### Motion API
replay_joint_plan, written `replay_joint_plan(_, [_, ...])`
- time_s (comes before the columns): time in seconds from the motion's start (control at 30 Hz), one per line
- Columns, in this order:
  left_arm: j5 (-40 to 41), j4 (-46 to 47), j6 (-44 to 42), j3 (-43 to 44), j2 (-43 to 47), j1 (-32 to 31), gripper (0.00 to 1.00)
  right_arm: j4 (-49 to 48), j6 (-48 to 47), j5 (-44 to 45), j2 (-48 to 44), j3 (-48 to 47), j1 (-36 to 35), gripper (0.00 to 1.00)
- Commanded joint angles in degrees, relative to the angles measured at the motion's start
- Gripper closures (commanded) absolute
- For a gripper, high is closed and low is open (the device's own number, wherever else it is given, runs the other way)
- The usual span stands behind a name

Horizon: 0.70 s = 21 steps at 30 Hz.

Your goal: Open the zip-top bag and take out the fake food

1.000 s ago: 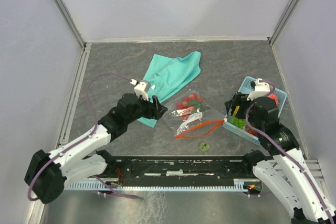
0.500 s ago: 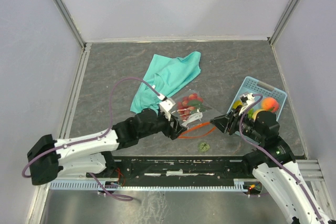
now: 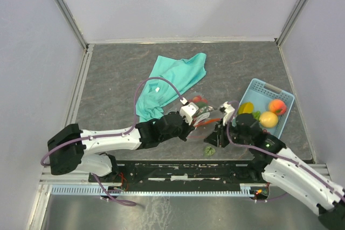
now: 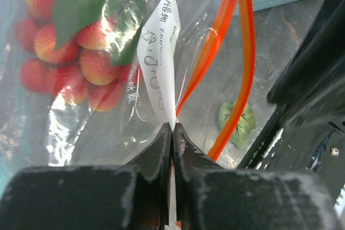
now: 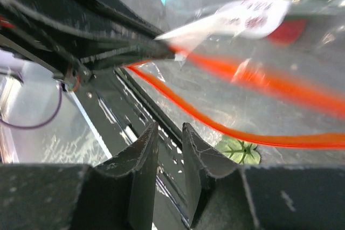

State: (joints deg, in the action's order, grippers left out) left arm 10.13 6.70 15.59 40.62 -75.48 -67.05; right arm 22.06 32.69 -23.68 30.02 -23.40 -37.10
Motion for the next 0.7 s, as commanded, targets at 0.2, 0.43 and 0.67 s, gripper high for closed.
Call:
replay_joint_plan(0.2, [0.2,1.2,5.0,5.6,0.6,0.7,0.97,-14.2,6.4,39.9,12.4,-3.6,-11.3,0.74])
replay_joint_plan(0.43, [1.7,-1.1,6.2,4.8,2.3,2.7,0.97,-24.9,1.9,25.3,2.7,-0.1,-11.3,0.72])
replay_joint_plan(0.67, [-1.7,2.9,10.0,3.6,2.1,4.3,0.97,-15.0,1.9,33.6,6.8,-1.5,-11.3,0.78])
